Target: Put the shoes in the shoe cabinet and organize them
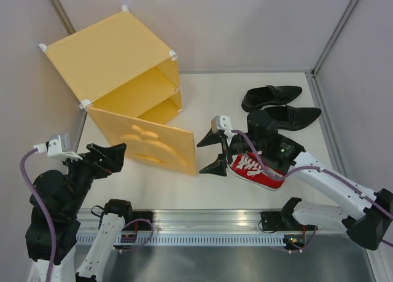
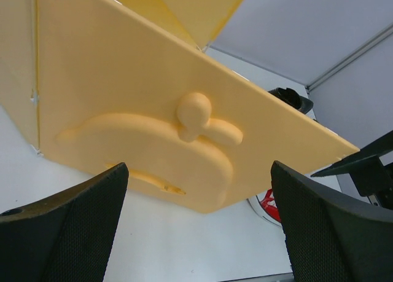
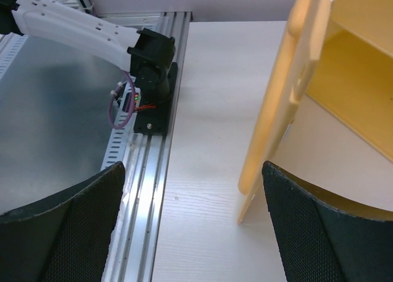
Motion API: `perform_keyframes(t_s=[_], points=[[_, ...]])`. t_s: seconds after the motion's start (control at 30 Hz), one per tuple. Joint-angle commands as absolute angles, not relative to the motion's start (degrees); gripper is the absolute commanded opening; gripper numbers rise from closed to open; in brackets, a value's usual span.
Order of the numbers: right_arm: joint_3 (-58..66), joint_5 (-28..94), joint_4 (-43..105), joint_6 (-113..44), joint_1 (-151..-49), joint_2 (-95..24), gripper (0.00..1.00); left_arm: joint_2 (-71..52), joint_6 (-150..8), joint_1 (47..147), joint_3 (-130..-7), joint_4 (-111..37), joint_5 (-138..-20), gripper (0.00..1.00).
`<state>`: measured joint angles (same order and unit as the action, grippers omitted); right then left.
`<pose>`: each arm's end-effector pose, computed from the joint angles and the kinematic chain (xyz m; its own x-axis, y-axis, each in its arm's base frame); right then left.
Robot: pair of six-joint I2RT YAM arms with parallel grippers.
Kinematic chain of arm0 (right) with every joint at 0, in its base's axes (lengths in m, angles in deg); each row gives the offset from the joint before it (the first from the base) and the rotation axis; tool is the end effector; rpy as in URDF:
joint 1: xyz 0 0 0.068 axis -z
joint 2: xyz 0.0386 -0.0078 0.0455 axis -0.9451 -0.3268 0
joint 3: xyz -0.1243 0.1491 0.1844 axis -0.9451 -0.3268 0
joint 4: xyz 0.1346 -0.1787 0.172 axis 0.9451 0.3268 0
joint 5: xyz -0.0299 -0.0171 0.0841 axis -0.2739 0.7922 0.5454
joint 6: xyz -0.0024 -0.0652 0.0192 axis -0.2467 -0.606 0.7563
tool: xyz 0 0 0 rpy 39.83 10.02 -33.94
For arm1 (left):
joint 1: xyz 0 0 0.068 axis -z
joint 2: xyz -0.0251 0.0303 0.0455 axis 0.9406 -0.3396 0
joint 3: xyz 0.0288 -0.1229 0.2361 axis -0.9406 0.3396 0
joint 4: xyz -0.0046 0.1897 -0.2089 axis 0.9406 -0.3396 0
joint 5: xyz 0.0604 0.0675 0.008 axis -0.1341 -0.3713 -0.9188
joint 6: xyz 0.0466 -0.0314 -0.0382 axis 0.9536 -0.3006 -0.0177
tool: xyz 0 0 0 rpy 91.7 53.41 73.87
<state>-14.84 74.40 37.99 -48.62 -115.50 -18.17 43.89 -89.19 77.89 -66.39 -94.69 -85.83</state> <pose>0.1732 0.2286 0.3469 -0.0419 -0.1631 -0.9857 -0.9964 -0.0661 0.0533 0.0415 -0.0072 0.4315 -0.1947 -0.4684 -0.8618 0.0765 0.8687 -0.4895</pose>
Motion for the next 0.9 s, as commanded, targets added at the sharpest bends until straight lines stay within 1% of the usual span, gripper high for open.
perform_keyframes(t_s=[0.0,0.33,0.57,0.6,0.73,0.83,0.87], points=[[-17.66,72.05,35.95,-46.85,-118.99,-16.34,0.96,44.05,-91.36,78.05,-68.37,-95.94,-86.82,1.00],[-19.34,62.38,32.08,-44.12,-131.82,-18.36,0.96,44.05,-91.97,78.05,-71.62,-97.17,-87.17,1.00],[-21.10,59.74,30.15,-42.19,-136.66,-17.66,0.96,43.88,-91.97,78.05,-73.29,-97.79,-89.19,1.00],[-20.92,58.43,30.59,-42.19,-137.36,-17.31,0.96,43.70,-92.06,78.05,-73.47,-97.78,-89.02,1.00],[-20.57,44.22,35.93,-41.22,-139.74,-11.35,0.96,43.52,-92.24,78.05,-73.47,-97.87,-88.22,1.00],[-18.64,39.88,40.51,-39.38,-139.74,-7.65,0.97,43.70,-92.06,78.05,-73.38,-98.05,-88.31,1.00],[-17.85,38.65,44.09,-39.29,-139.66,-7.12,0.97,43.70,-92.06,78.05,-73.38,-97.96,-88.48,1.00]])
